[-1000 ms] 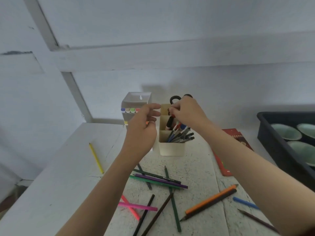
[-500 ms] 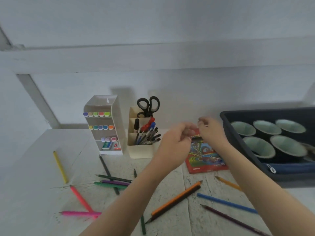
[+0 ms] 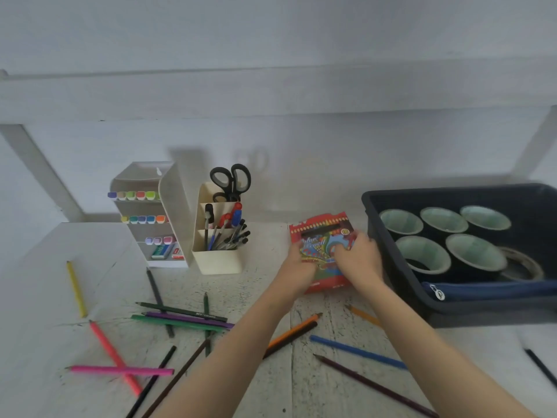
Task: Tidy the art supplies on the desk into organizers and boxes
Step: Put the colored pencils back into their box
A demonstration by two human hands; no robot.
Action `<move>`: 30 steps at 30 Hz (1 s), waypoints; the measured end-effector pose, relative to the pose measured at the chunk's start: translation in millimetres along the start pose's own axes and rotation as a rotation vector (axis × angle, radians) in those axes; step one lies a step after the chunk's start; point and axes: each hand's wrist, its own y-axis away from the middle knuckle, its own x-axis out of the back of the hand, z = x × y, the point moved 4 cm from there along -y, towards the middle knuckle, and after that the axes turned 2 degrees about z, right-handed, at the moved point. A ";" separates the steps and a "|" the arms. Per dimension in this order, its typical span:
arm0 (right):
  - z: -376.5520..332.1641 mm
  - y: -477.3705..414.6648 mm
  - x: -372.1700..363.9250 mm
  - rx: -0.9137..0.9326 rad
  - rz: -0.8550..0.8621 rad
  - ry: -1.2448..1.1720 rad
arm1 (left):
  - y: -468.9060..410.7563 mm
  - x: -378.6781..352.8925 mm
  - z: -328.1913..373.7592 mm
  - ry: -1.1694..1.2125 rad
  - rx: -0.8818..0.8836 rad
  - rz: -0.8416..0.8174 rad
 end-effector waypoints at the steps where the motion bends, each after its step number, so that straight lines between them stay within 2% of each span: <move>1: -3.0 2.1 4.2 0.012 0.027 -0.062 | 0.8 4.0 1.7 0.036 -0.003 0.045; 6: -18.3 31.8 13.8 0.089 -0.012 -0.398 | 12.8 31.4 -2.4 0.102 -0.030 0.293; 13: -27.8 88.0 24.0 0.168 -0.313 -0.723 | 40.8 49.9 -23.0 0.184 0.052 0.416; 16: -25.3 105.9 29.7 0.244 -0.337 -0.753 | 55.3 57.1 -26.4 0.137 0.046 0.440; 22: -7.3 116.0 51.6 0.164 -0.278 -0.833 | 91.8 83.5 -31.3 -0.010 0.029 0.301; 30: 35.6 167.4 49.3 0.068 -0.634 -0.379 | 139.4 111.5 -63.7 -0.259 0.024 0.034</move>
